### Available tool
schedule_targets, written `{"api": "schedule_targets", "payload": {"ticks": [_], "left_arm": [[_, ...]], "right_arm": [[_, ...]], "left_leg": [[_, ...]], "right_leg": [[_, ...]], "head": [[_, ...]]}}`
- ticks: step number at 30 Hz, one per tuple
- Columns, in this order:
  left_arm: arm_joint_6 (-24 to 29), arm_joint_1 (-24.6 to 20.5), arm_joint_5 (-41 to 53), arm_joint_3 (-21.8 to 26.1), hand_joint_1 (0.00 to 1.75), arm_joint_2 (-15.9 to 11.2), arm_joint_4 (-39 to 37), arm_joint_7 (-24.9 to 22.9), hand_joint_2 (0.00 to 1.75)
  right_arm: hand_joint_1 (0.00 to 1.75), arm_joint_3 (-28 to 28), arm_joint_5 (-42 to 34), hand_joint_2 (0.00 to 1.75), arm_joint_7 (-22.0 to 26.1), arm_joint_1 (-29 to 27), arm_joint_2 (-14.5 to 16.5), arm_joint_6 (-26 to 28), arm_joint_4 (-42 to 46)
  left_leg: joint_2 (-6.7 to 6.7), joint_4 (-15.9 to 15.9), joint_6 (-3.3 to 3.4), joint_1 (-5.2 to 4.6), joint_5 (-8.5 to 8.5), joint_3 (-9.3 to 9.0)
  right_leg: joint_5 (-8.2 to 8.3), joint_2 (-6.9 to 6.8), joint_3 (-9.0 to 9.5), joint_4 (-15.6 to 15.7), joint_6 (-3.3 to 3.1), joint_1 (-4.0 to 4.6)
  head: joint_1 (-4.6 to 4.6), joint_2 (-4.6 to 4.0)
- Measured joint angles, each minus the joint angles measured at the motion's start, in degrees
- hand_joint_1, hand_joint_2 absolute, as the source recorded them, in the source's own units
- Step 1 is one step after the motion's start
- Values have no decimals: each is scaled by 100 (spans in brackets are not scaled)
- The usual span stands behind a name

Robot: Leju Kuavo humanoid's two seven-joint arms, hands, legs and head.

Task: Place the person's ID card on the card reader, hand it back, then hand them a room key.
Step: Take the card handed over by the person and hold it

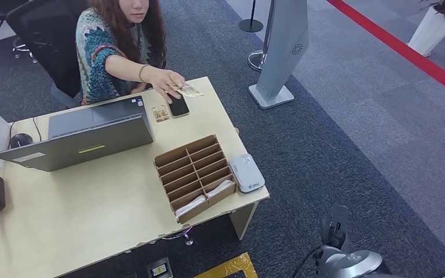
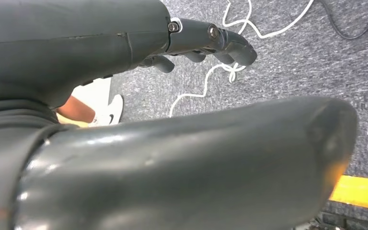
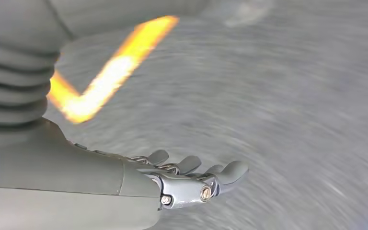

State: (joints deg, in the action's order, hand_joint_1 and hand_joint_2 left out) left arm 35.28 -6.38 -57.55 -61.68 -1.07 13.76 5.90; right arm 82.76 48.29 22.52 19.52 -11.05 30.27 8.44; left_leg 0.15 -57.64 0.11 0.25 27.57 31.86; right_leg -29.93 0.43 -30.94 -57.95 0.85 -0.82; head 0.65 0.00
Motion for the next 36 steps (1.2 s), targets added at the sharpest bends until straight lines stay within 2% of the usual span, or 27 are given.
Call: {"api": "schedule_targets", "payload": {"ticks": [4, 6, 7, 9, 11, 12, 13, 15, 17, 21, 27, 30, 36], "left_arm": [[40, -5, -88, 1, 0, -1, -2, 78, 0], [82, -8, -147, 2, 0, 2, -2, 126, 0], [104, -12, -175, 2, 0, 3, -2, 140, 0], [136, -27, -215, 3, 0, 5, -4, 152, 0], [159, -19, -240, 3, 0, 14, -6, 153, 0], [167, 3, -246, 3, 0, 20, -9, 153, 0], [173, 28, -246, 2, 0, 26, -14, 154, 0], [179, 33, -224, 1, 0, 28, -28, 155, 0], [179, -34, -178, -1, 0, 29, -34, 155, 0], [169, -97, -60, -56, 0, 40, -34, 174, 0], [94, -120, 116, -228, 0, 45, -34, 230, 0], [75, -150, 162, -285, 0, 44, -34, 230, 0], [32, -166, 190, -360, 0, 37, -34, 230, 0]], "right_arm": [[0, 61, -246, 175, 409, 737, -437, -114, 89], [0, -14, -520, 175, 345, 1247, -630, -364, 250], [0, -130, -846, 175, 56, 1473, -702, -458, 451], [0, -632, -1976, 175, -1105, 1619, -823, -285, 1163], [0, -1536, -3302, 175, -2505, 1349, -1024, 335, 2252], [0, -2083, -3693, 175, -2971, 1215, -1135, 609, 2834], [0, -2623, -3811, 175, -3209, 1154, -1228, 786, 3360], [0, -3657, -3363, 175, -3360, 1232, -1406, 882, 4237], [0, -4624, -2607, 175, -3616, 1326, -1596, 849, 5004], [0, -6515, -1205, 175, -4094, 1586, -1892, 482, 6244], [0, -9346, 763, 175, -4156, 2175, -2071, -594, 7472], [0, -10251, 1063, 175, -4130, 2272, -2065, -860, 7741], [0, -11447, 1153, 175, -4071, 2458, -2025, -1209, 7998]], "left_leg": [[3, -1, 15, -17, -11, 11], [5, -2, 21, -24, -17, 15], [7, -4, 22, -25, -18, 8], [-25, -13, 36, -23, -16, -10], [-98, -15, 58, -44, -17, 8], [-101, -13, 63, -65, -18, 30], [-62, -10, 62, -84, -15, 53], [65, -6, 60, -105, 2, 109], [110, -3, 64, -106, 16, 140], [65, -1, 62, -99, 6, 139], [-42, -10, 44, -58, -36, 87], [-106, -12, 41, -48, -45, 84], [-102, -9, 37, -47, -40, 87]], "right_leg": [[12, 1, -9, -2, 11, -17], [18, 4, -20, -4, 19, -24], [19, 6, -24, -2, 23, -25], [4, -27, -2, 9, 43, -25], [-19, -103, 20, 2, 63, -44], [-18, -106, 6, -15, 60, -62], [-10, -62, -24, -33, 54, -80], [12, 70, -77, -55, 50, -100], [14, 113, -75, -56, 58, -102], [3, 58, -64, -58, 53, -94], [1, -44, -77, -56, 41, -58], [-6, -108, -72, -56, 31, -47], [-13, -101, -76, -55, 24, -46]], "head": [[8, 0], [11, 0], [10, 0], [11, -1], [31, -1], [53, -1], [72, 0], [97, 0], [99, 0], [97, 0], [100, 0], [102, 0], [101, 0]]}}
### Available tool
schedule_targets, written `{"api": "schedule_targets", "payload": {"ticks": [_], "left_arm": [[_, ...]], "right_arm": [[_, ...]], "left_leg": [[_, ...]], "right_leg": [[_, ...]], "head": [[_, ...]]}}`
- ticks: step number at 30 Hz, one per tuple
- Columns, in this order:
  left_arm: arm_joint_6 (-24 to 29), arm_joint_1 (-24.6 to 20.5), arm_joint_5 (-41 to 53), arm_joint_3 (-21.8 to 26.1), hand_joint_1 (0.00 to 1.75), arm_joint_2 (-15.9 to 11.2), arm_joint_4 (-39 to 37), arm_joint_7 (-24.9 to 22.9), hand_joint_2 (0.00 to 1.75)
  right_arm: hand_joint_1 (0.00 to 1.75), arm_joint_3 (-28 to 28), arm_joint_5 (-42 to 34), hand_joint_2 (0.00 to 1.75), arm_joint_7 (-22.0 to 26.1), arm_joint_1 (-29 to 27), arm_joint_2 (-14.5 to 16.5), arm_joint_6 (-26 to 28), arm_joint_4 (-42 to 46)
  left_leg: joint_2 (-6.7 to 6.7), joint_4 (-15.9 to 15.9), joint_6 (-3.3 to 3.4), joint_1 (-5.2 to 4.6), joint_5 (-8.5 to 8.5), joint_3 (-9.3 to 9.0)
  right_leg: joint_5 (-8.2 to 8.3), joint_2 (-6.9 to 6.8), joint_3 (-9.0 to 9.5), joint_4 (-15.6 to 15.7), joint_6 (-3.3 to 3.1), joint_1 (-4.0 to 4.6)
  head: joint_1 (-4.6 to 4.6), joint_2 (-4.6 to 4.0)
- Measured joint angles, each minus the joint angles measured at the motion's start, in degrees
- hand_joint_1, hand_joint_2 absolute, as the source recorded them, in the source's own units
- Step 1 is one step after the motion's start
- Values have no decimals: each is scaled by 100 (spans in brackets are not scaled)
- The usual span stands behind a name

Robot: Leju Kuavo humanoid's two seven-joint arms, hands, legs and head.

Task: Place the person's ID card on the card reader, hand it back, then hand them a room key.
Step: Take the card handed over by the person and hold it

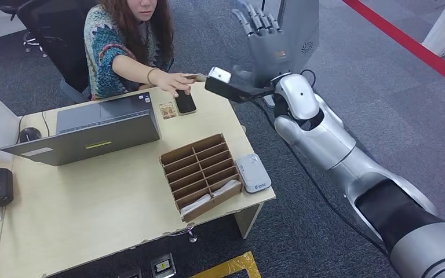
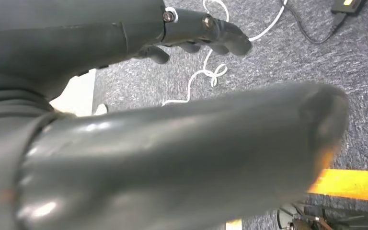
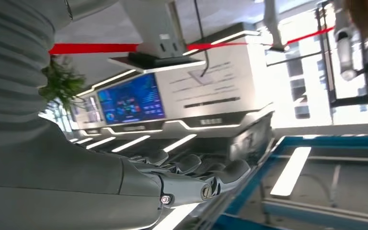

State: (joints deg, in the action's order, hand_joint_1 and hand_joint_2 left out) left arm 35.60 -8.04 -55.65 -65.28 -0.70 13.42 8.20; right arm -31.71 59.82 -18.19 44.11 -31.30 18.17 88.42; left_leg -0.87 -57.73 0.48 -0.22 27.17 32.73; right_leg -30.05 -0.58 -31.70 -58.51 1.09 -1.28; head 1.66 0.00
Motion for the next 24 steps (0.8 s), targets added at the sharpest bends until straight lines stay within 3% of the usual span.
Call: {"api": "schedule_targets", "payload": {"ticks": [8, 21, 24], "left_arm": [[-39, -6, 2, -63, 0, -4, 0, 0, 0], [-34, -6, 10, -69, 0, -4, 2, 5, 0], [-36, -7, 9, -68, 0, -4, 2, 19, 0]], "right_arm": [[0, -791, -53, 175, 37, 29, 31, -370, 58], [4, -1393, -246, 175, -39, 48, 90, -686, 18], [132, -1483, -313, 175, -37, 88, 102, -759, -19]], "left_leg": [[6, 0, 0, 0, 0, -2], [9, 0, -3, 1, 2, -1], [9, 0, -3, 1, 2, -1]], "right_leg": [[1, 8, -1, 0, 0, 0], [0, 12, -3, 0, 0, 1], [0, 12, -3, 0, 0, 1]], "head": [[-1, 0], [-1, 0], [-1, 0]]}}
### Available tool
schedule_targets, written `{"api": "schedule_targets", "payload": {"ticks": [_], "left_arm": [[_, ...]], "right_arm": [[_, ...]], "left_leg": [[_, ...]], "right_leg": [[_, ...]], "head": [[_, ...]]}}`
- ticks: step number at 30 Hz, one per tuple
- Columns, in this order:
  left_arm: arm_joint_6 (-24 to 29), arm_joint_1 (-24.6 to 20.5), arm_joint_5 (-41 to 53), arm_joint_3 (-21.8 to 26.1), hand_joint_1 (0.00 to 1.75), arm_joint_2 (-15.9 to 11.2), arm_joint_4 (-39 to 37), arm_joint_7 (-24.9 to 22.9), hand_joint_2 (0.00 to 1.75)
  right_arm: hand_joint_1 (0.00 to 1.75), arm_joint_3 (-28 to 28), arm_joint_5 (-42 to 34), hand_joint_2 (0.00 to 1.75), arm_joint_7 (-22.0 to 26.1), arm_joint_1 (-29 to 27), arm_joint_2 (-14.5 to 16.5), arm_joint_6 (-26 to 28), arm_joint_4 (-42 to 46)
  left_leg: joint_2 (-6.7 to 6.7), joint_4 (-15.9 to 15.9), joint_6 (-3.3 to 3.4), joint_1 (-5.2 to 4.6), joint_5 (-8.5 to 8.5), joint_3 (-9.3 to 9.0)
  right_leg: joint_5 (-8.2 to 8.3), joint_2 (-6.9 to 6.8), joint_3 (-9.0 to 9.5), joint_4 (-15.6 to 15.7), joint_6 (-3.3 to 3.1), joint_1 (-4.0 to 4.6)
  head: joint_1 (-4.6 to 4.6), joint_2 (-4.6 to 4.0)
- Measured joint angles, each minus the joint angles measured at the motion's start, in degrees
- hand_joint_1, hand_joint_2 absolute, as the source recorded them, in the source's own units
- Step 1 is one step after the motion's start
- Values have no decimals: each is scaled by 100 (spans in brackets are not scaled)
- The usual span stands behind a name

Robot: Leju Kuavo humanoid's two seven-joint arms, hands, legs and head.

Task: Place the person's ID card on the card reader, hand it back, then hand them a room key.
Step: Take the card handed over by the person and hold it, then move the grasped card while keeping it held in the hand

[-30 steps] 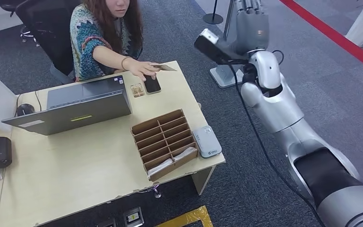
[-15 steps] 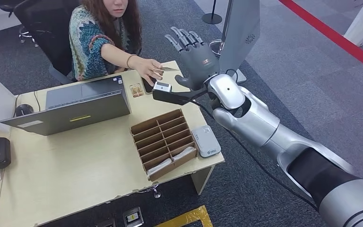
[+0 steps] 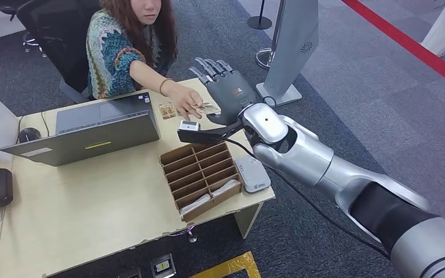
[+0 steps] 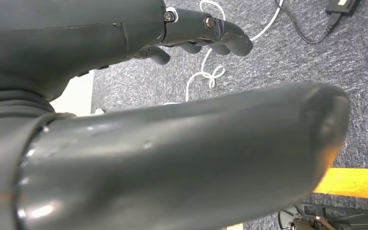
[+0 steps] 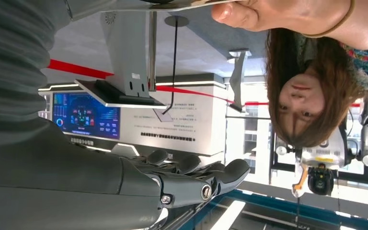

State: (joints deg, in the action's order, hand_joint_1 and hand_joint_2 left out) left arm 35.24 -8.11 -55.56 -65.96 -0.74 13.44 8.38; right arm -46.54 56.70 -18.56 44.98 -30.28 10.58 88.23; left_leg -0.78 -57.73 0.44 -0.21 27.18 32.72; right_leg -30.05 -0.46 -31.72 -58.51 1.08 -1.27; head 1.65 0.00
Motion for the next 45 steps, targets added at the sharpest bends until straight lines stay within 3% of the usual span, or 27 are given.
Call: {"api": "schedule_targets", "payload": {"ticks": [1, 2, 32, 45], "left_arm": [[-1, 0, -1, 0, 0, 0, 0, 3, 0], [-1, 0, -1, -1, 0, 0, 0, 4, 0], [56, 15, -97, 1, 0, 4, 0, 120, 0], [204, 123, -393, 16, 0, 29, 0, 208, 0]], "right_arm": [[171, -18, -15, 175, 5, 10, 4, -10, -15], [175, -33, -30, 175, 12, 18, 10, -18, -30], [175, -208, -462, 175, 92, 168, 184, 52, -377], [175, 251, -1195, 175, -66, -425, -177, 660, -473]], "left_leg": [[0, 0, 0, 0, 0, 0], [0, 0, 0, 0, 0, 0], [2, 0, 0, 0, 0, -1], [6, -2, 1, 0, 3, -3]], "right_leg": [[0, 0, 0, 0, 0, 0], [0, 0, 0, 0, 0, 0], [0, 3, -2, 0, 0, 0], [0, 13, -6, 3, 0, -1]], "head": [[0, 0], [-1, 0], [-1, 0], [-1, 0]]}}
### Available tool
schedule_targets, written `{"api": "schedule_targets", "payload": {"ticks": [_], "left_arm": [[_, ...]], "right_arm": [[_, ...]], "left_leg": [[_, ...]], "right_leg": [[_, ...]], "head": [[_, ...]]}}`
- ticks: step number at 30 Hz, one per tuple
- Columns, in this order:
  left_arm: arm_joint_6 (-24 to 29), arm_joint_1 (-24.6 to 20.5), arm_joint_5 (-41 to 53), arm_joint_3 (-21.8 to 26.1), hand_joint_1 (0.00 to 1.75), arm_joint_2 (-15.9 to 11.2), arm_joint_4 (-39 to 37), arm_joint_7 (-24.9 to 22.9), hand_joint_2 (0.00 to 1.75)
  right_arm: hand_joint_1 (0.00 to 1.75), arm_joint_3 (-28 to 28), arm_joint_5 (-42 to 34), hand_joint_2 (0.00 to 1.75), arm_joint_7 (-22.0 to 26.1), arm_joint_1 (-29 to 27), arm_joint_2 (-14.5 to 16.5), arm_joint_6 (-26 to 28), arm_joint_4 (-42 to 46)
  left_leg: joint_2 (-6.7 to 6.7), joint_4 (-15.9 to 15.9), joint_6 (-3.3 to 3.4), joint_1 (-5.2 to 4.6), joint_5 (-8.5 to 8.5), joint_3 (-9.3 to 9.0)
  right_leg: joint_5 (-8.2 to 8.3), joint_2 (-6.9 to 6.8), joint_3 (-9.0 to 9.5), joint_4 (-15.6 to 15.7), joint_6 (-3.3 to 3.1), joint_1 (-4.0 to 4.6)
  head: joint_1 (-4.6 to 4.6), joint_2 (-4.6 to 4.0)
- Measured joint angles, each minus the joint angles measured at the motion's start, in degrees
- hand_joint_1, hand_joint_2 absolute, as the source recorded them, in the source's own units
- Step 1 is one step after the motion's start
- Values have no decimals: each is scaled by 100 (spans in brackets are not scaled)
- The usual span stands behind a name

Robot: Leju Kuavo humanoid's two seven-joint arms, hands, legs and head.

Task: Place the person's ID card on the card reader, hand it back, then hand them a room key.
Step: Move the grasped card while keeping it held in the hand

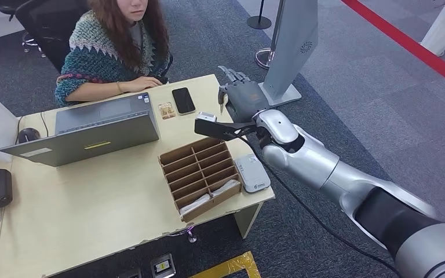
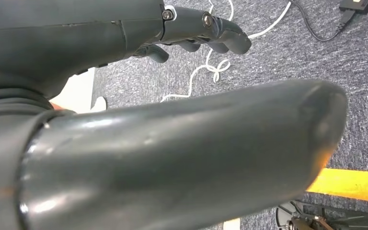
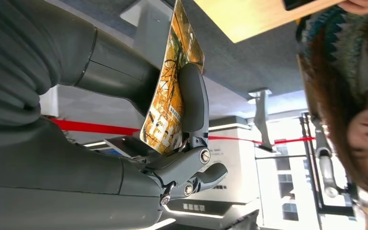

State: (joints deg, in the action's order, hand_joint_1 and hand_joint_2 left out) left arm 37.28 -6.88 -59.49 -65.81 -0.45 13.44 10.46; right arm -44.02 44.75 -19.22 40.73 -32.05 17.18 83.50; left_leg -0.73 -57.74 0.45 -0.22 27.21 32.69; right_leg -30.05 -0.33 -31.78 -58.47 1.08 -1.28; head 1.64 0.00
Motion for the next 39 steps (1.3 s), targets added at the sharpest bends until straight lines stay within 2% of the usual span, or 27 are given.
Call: {"api": "schedule_targets", "payload": {"ticks": [13, 27, 39], "left_arm": [[-4, 10, -45, 2, 0, 23, 0, 115, 0], [-21, 8, 14, 1, 0, 16, 0, 117, 0], [-32, 6, -7, -1, 0, 15, 0, 117, 0]], "right_arm": [[175, 511, -44, 175, -140, -1069, -365, -160, 2], [175, 743, 49, 175, -180, -1894, -406, -450, 61], [175, 753, -108, 175, -54, -2245, -356, -503, 57]], "left_leg": [[2, 1, -2, 1, 2, -1], [10, 1, -3, 1, 2, -3], [13, 2, -3, 1, 3, -3]], "right_leg": [[0, 3, 1, 0, 0, 1], [0, 5, 2, 0, 0, 1], [0, 6, 2, 0, 0, 1]], "head": [[-1, 0], [0, 0], [-1, -1]]}}
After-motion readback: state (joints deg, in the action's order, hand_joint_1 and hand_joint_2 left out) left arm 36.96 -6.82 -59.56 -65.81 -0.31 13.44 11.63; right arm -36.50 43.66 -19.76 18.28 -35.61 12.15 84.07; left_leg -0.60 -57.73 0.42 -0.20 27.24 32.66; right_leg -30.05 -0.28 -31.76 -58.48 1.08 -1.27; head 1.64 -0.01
